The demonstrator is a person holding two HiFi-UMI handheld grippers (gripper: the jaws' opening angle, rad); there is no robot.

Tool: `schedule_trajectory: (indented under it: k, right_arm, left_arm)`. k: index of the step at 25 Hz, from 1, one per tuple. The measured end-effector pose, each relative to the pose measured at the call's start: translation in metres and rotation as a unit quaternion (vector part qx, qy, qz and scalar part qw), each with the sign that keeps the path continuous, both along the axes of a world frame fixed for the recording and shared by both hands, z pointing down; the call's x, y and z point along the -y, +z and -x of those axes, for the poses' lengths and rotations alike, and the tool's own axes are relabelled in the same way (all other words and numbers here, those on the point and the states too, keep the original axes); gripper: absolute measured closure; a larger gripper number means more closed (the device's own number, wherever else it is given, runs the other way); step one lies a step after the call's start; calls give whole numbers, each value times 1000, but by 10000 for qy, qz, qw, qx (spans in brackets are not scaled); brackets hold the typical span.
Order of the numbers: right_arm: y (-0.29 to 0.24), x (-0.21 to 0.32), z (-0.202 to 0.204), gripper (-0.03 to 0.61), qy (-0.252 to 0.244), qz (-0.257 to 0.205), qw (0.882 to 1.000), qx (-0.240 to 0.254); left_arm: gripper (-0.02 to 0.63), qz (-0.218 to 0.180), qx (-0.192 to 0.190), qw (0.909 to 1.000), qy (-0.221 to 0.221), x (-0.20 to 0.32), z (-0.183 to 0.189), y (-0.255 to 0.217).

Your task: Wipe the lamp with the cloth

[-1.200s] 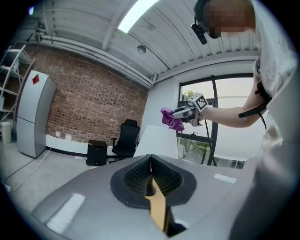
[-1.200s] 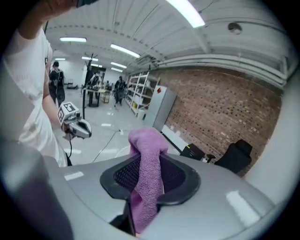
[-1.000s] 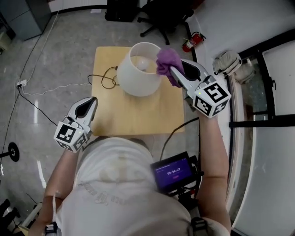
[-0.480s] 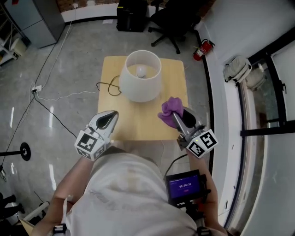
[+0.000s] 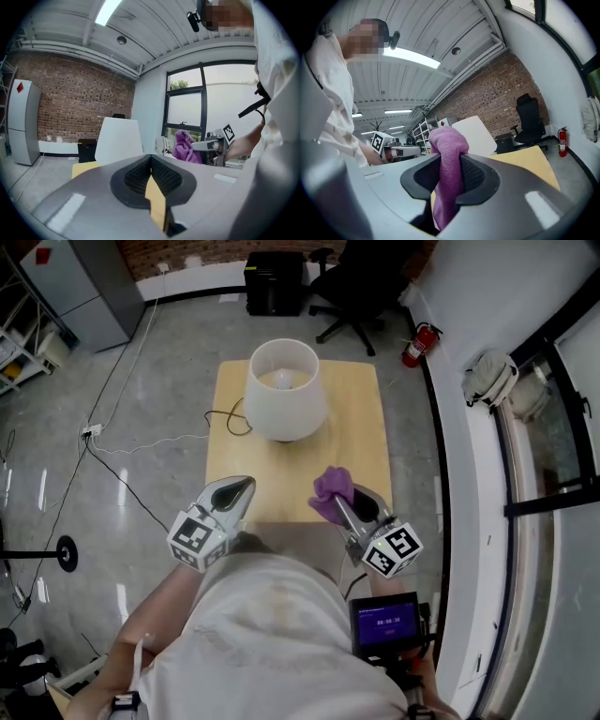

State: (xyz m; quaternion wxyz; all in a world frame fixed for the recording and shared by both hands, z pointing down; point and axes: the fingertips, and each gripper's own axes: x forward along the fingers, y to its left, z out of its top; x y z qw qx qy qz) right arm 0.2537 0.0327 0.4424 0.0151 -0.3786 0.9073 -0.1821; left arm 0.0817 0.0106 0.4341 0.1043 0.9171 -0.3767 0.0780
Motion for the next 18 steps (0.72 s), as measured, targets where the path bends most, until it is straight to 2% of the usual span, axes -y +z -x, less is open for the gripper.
schedule_trajectory:
  k: [8, 18]
  right_arm:
    - [5, -20, -6, 465, 233, -34, 9996, 138]
    - [5, -31, -9, 465, 317, -96, 9994, 89]
  left_arm:
    - [612, -58, 21, 9992, 404, -17, -31, 0]
    - [612, -87, 29, 9984, 556, -28, -38, -1]
